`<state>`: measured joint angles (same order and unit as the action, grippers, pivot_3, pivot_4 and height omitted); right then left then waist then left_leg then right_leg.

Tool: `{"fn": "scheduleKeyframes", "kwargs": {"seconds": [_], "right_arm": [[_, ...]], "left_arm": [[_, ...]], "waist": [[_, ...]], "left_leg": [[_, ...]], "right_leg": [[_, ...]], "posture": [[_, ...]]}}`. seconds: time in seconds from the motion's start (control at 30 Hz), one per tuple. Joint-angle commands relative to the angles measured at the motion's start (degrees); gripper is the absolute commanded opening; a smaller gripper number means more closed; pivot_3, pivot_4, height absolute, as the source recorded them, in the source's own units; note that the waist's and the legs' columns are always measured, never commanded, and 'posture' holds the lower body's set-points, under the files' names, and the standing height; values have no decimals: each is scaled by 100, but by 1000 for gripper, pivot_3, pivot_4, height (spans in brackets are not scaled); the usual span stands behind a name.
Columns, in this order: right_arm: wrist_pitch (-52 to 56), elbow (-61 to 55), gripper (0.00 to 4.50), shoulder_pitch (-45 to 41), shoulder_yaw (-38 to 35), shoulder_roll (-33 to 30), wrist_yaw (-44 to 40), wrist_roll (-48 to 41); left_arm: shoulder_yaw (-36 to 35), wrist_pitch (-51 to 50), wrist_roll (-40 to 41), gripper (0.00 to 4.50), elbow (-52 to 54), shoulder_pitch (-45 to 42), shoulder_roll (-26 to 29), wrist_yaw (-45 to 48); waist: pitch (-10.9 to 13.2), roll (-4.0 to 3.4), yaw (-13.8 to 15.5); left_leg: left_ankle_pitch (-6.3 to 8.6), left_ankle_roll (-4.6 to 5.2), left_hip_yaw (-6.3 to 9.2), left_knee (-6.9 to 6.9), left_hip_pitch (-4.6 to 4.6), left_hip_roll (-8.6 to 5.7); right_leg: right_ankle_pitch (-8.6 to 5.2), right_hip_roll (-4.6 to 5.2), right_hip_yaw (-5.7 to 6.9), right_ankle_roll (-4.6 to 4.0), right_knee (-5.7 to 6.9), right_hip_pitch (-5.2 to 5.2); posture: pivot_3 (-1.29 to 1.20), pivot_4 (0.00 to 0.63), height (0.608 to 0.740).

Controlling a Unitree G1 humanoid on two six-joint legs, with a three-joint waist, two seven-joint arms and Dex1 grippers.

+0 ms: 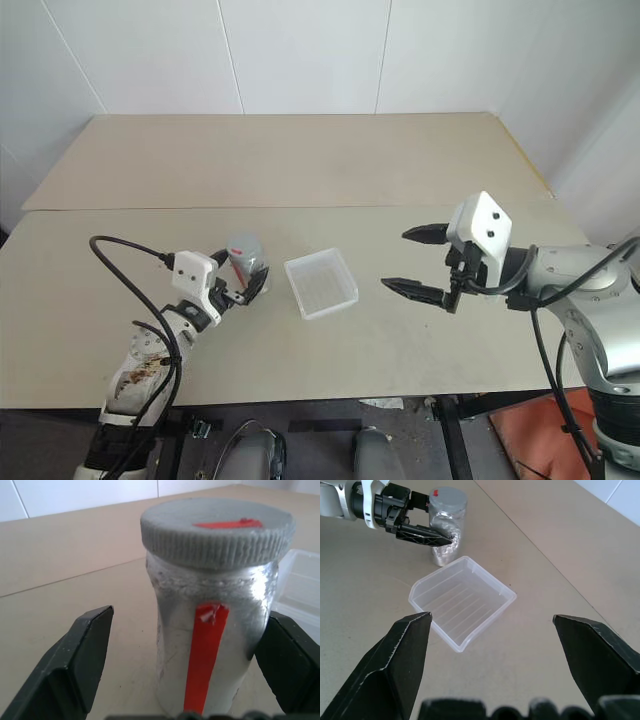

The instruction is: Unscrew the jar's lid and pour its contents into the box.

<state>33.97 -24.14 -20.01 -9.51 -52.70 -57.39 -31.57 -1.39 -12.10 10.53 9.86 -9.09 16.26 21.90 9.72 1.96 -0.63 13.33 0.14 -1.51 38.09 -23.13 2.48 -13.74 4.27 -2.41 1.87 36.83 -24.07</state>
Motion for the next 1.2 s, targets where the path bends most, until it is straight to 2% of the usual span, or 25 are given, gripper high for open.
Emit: {"fn": "scheduleKeyframes", "kwargs": {"seconds": [0.03, 0.27, 0.37, 0.57, 0.7, 0.83, 0.93, 1.07, 1.2], "right_arm": [[-178, -97, 4500, -131, -44, -7, -35, -36], [-211, -128, 4500, -135, -22, -7, -16, -18], [-223, -180, 4500, -72, -58, -30, 5, -18], [-195, -314, 4500, 83, -140, -52, 98, -14], [-151, -428, 4500, 128, -121, -10, 189, -47], [-86, -476, 4500, -26, 46, 148, 342, -98], [89, -521, 4500, -425, 302, 548, 585, -301], [376, -464, 4500, -1206, 677, 1333, 935, -652], [909, -221, 4500, -2048, 943, 2019, 1366, -938]], "left_arm": [[13, 330, -61, 4468, -96, -162, -55, -8], [63, 535, -153, 4468, -422, -345, -147, -3], [74, 513, -160, 3902, -510, -435, -162, 31], [48, 631, -157, 1962, -576, -489, -160, 54], [45, 619, -193, 1924, -537, -514, -66, 105], [-183, 303, 128, 1924, -168, -580, 452, 608], [-555, -140, 916, 1924, 125, -706, 1330, 1673], [-999, -584, 2033, 1924, -89, -1087, 2349, 3204], [-966, -850, 2541, 1924, -529, -1604, 2744, 4239]], "waist": [[0, 0, -1], [0, 0, -5], [0, 0, 2], [0, 0, -1], [0, 0, -1], [0, 0, -19], [0, 0, -60], [0, -2, -72], [0, -2, -20]], "left_leg": [[0, 0, 0, 0, 1, 0], [0, 0, 1, 1, 0, -1], [0, 0, 1, 2, 0, -1], [0, 0, 2, 5, -2, -1], [0, 0, 2, 6, -1, -1], [0, 0, 2, 6, -1, 1], [0, 0, 2, 6, -1, 4], [0, -1, 2, 6, 2, 7], [0, -1, 1, 7, -4, 4]], "right_leg": [[0, 0, 0, 0, 1, 0], [0, 0, 0, 1, 0, 0], [0, 0, 1, 1, 3, 0], [1, 0, 1, 1, 2, 0], [1, 0, 1, 1, 4, 0], [1, -2, 1, 1, 4, -1], [1, -6, -1, 1, 13, -8], [0, -9, 0, 1, 16, -9], [-1, -3, 4, 3, 11, -9]], "posture": [[0, 150, 740], [0, 150, 740], [0, 150, 740], [0, 150, 740], [0, 150, 740], [0, 150, 740], [0, 150, 740], [0, 150, 740], [0, 150, 740]]}}
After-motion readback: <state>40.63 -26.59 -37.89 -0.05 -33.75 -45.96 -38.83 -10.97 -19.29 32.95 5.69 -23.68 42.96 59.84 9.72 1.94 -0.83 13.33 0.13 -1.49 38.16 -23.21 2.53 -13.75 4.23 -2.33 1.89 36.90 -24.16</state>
